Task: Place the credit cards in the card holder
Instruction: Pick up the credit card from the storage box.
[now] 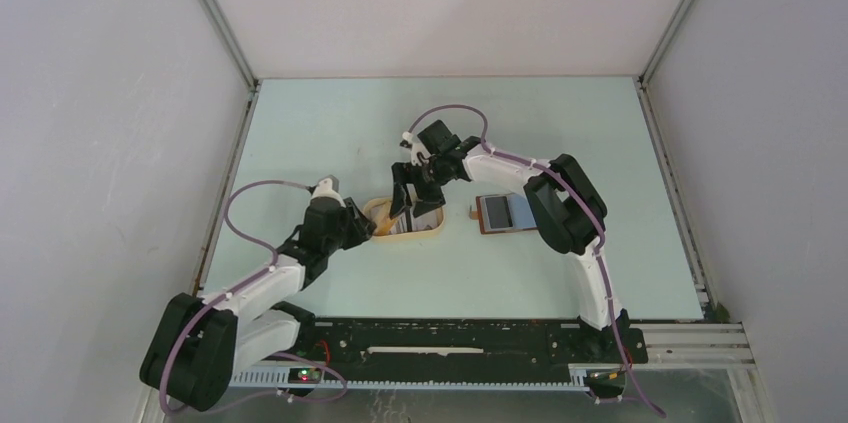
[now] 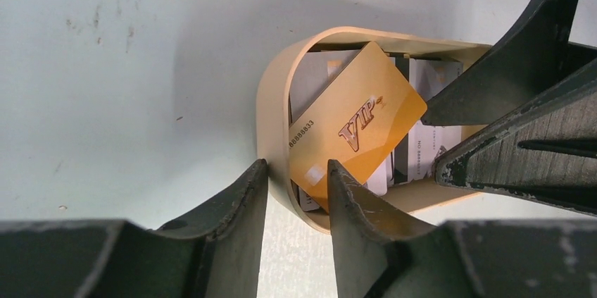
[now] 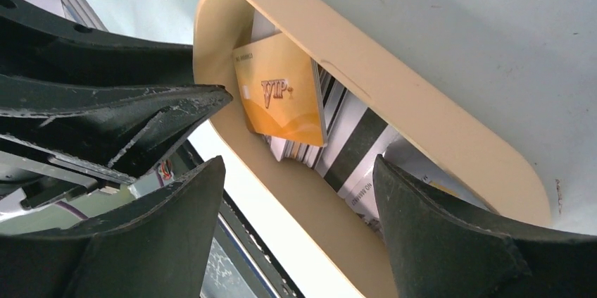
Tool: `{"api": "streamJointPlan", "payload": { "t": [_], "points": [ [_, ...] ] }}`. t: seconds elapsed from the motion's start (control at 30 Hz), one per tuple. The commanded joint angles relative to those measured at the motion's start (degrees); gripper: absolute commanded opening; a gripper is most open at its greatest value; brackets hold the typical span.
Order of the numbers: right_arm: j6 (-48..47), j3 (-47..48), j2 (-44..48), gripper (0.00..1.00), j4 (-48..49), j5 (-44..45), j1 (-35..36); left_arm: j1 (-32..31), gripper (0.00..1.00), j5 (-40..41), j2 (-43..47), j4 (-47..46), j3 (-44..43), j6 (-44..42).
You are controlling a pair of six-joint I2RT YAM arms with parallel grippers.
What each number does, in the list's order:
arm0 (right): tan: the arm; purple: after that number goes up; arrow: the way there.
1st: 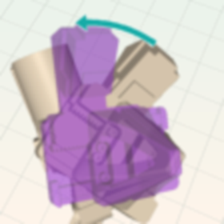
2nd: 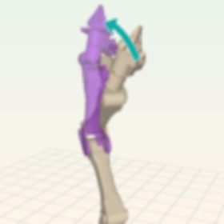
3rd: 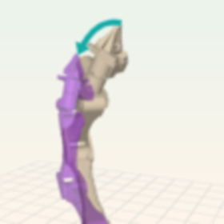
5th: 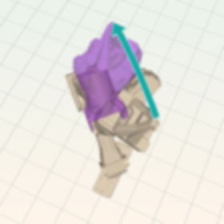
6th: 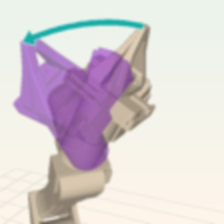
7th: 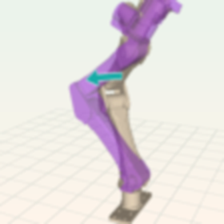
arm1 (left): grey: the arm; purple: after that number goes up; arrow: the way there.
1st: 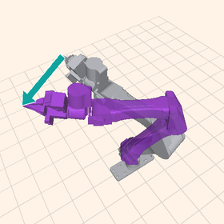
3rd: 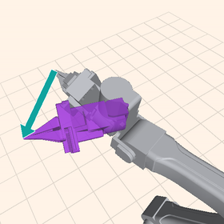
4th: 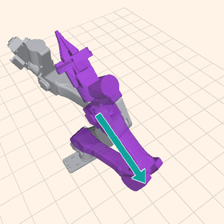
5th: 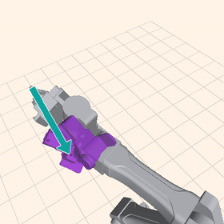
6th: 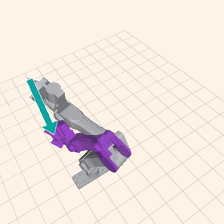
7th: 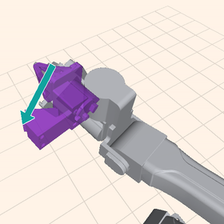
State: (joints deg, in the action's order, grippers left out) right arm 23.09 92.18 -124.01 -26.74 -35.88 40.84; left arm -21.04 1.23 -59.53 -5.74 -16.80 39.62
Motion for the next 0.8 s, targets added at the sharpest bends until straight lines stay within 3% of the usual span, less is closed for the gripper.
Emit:
{"api": "streamJointPlan", "payload": {
  "t": [0.0,0.2,0.4,0.77],
  "points": [
    [3.6,1.0,-1.0,0.85,3.1,1.6,0.0,0.2,0.4,-3.3,-1.4,-3.1,0.2,0.4],
    [6.0,0.0,-1.0,0.83,2.8,6.5,0.2,0.2,0.29,-6.1,-3.5,-5.0,0.2,0.3],
    [8.5,-1.5,-1.0,0.82,5.9,0.0,0.1,0.1,0.25,-7.8,-4.3,-6.5,0.4,1.3],
    [12.1,-4.3,-2.0,0.82,8.7,-3.1,-0.2,0.0,0.22,-10.6,-5.9,-9.0,0.4,2.2]
  ]
}}
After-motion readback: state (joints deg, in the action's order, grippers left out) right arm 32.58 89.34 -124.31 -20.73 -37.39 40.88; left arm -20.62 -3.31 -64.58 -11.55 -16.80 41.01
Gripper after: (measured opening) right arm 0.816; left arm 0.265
